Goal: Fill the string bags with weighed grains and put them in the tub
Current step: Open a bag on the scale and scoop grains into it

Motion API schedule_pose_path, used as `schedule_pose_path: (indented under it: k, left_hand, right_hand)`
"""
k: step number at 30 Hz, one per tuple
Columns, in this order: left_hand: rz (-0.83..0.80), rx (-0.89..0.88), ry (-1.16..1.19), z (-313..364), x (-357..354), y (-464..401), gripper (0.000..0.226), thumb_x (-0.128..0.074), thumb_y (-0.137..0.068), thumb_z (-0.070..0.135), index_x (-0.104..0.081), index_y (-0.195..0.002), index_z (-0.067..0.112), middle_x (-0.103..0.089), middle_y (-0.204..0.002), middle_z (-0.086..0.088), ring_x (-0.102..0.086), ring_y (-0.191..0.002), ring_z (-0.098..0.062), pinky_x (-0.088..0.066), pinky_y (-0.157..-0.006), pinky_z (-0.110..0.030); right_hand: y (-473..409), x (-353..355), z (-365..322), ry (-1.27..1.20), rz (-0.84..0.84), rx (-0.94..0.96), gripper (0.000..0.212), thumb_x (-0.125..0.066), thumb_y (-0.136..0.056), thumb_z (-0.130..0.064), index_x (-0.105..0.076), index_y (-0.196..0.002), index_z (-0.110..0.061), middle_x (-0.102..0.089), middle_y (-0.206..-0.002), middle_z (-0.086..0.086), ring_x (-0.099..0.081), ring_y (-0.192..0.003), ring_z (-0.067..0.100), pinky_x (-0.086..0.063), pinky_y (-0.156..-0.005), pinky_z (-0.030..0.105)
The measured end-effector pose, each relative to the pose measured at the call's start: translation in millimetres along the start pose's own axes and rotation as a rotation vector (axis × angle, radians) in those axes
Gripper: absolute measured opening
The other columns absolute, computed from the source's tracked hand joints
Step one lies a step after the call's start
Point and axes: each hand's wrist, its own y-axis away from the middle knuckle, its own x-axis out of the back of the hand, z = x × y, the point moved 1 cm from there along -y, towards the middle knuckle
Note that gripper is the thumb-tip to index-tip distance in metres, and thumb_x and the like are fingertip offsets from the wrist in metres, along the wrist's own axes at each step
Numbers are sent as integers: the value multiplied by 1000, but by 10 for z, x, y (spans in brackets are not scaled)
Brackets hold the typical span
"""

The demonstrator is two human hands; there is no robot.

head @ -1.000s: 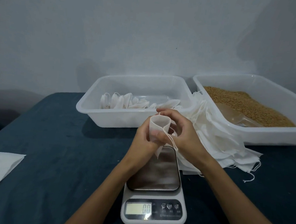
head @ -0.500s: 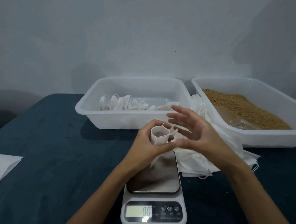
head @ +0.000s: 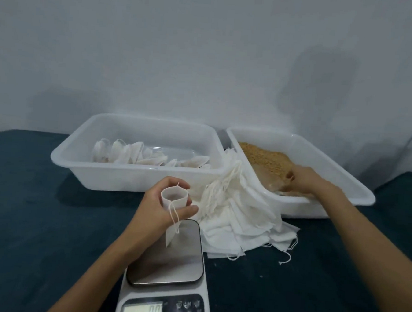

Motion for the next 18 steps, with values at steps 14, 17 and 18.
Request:
schedule_pose_path:
  k: [14,17,18]
  left_hand:
    - [14,-2,-21,-6,-5,-5,34,-83,-82,-3,-64,-107,11,-70,-81,-9,-66,-75,-18,-56,-75,-30]
    - [19,-2,-29,-9,11,-9,36,-83,-82,-1,-64,-109,14,-71,-82,-9,-67,-75,-17,-56,-74,-25]
    - [22,-3,-30,-12,15,-10,37,-84,-82,-1,-64,-109,14,-71,-82,-8,-67,-75,-16,-57,-73,-24]
  right_hand:
    - [-183,48,510,111,264,-162,21,-64,-95,-24,-56,-96,-5,-50,-77,3,-53,-79,26,-41,-67,34]
    - [-150,85,608,176,261,-248,16,-68,-88,-16,-57,-98,-8,-50,-78,3,-56,-82,26,-44,-67,34]
    - [-146,95,600,206,259,-271,17,-68,-87,-16,-56,-96,-10,-50,-79,2,-55,-82,26,-45,-67,34]
